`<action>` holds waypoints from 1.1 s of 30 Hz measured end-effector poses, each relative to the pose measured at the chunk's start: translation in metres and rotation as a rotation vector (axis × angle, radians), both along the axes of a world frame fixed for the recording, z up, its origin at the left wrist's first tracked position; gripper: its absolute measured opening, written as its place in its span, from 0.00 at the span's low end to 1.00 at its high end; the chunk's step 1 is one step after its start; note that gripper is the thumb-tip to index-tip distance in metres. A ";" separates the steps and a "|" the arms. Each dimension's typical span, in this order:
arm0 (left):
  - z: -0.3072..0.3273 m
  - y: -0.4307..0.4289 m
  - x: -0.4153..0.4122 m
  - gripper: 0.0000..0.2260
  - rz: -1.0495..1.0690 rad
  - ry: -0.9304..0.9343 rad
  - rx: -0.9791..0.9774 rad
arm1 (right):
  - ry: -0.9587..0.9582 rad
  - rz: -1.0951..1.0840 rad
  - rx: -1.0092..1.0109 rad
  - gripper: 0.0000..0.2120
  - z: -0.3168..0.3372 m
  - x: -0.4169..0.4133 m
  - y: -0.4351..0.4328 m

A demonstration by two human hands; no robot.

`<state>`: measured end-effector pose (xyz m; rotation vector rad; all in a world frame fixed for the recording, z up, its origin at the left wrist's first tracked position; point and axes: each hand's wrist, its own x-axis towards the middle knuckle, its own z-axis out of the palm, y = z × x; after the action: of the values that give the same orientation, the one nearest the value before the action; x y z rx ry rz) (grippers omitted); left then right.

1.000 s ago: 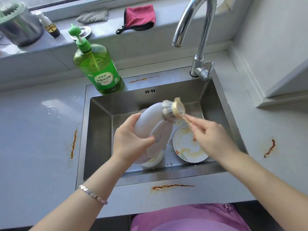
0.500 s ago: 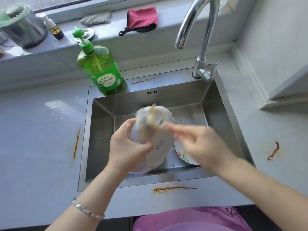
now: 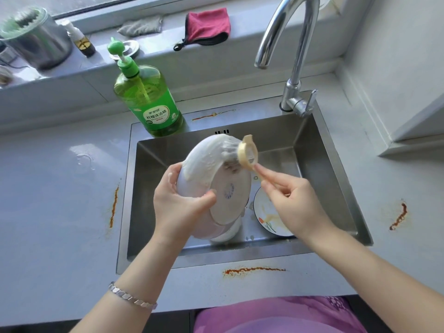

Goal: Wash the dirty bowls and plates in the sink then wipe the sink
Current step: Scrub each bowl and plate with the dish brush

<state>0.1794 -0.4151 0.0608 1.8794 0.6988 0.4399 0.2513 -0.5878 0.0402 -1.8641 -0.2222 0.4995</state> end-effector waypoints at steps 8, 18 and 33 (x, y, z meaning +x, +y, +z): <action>-0.003 -0.011 0.005 0.20 0.173 -0.159 -0.201 | 0.350 -0.197 0.095 0.29 -0.036 0.006 -0.003; -0.002 0.010 0.003 0.29 -0.202 0.079 -0.247 | 0.385 -0.105 0.343 0.28 -0.016 0.020 -0.023; 0.000 0.000 0.004 0.18 -0.128 0.267 -0.156 | -0.280 0.017 -0.325 0.17 0.005 0.016 -0.025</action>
<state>0.1838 -0.4148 0.0604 1.8385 0.7592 0.0501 0.2676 -0.6129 0.0454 -2.2518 -0.3598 0.2958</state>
